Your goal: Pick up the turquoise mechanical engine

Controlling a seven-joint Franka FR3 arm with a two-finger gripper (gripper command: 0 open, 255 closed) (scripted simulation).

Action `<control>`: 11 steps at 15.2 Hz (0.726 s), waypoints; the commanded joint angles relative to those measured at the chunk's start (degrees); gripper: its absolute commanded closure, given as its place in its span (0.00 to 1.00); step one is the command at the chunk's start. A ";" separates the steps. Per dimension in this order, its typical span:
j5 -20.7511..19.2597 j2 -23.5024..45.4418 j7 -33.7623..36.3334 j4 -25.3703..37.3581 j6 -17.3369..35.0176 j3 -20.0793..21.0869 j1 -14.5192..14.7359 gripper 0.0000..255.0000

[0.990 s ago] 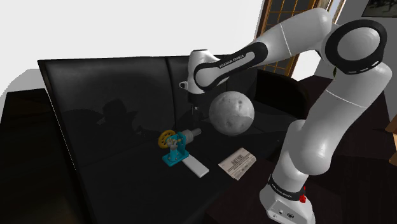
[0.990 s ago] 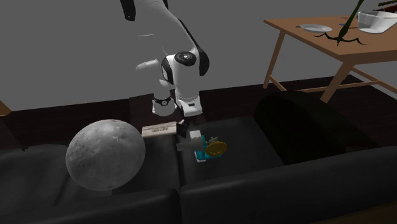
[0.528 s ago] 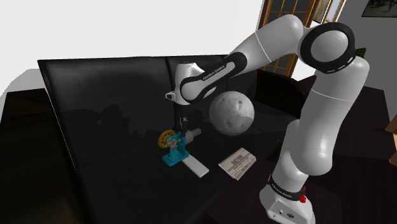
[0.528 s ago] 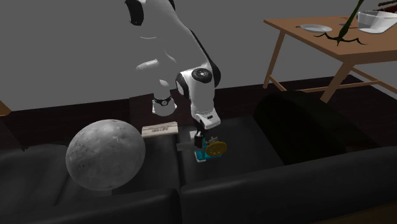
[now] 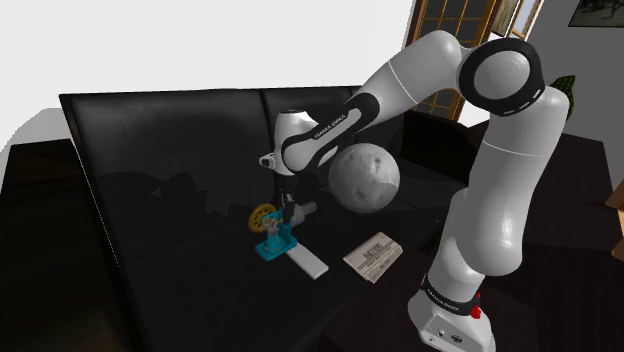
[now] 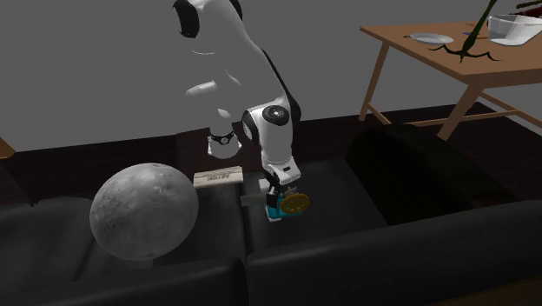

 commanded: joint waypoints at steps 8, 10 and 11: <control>0.01 0.07 0.16 -0.11 0.15 0.09 0.09 1.00; -0.08 -0.41 0.07 0.14 -0.60 0.00 0.01 1.00; -0.17 -0.95 0.15 0.38 -1.37 -0.01 0.01 1.00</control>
